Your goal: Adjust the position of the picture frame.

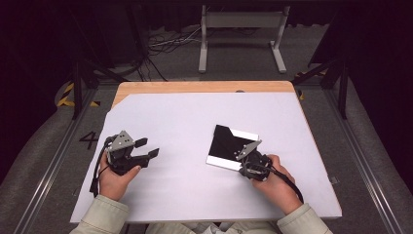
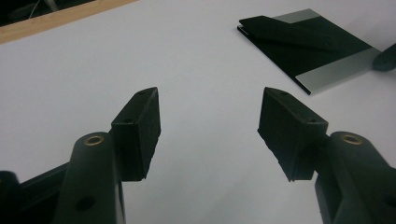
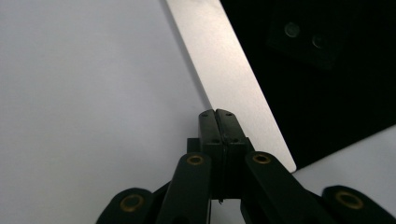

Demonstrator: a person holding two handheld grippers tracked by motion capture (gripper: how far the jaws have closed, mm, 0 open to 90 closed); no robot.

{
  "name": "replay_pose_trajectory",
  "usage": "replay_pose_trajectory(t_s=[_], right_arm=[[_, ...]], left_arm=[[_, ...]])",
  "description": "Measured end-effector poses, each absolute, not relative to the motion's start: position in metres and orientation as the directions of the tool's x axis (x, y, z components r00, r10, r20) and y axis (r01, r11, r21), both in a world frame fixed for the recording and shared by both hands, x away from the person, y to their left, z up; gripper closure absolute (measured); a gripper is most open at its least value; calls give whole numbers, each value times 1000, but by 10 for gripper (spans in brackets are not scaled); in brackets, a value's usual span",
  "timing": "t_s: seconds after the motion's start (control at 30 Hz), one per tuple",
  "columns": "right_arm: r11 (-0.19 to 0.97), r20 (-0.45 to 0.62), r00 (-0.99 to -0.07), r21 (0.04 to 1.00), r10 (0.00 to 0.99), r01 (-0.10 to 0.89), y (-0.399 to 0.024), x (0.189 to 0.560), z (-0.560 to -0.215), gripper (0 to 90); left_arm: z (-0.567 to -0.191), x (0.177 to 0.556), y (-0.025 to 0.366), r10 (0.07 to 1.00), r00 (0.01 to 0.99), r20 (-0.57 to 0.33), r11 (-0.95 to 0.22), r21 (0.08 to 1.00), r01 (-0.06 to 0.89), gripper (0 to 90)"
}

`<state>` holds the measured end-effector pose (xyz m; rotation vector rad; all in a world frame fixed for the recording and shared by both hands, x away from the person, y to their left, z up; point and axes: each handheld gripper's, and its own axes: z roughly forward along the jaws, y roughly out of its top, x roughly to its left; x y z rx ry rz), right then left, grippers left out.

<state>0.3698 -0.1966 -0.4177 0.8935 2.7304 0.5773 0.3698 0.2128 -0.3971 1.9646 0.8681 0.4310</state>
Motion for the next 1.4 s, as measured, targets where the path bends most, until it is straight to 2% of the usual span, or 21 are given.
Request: replay_pose_trajectory(t_s=[0.13, 0.3, 0.5, 0.63, 0.87, 1.4], right_arm=[[719, -93, -764, 426, 638, 549, -207, 379, -417, 900], [728, -111, -765, 417, 635, 544, -205, 380, -415, 900], [692, -66, -770, 492, 634, 528, -194, 392, -402, 900], [623, -23, -744, 565, 668, 541, -192, 418, -394, 900], [515, 16, -673, 630, 739, 581, -187, 460, -388, 900], [431, 57, -577, 606, 815, 669, -174, 518, -401, 900]], left_arm=[[-398, 369, 213, 725, 688, -45, -333, 851, 406, 392], [-398, 369, 212, 723, 689, -44, -338, 848, 408, 391], [-398, 369, 212, 724, 689, -43, -339, 847, 409, 391], [-399, 369, 212, 723, 690, -42, -340, 848, 407, 390], [-400, 370, 215, 729, 683, -43, -335, 848, 410, 390], [-402, 373, 212, 720, 693, -41, -349, 841, 413, 388]])
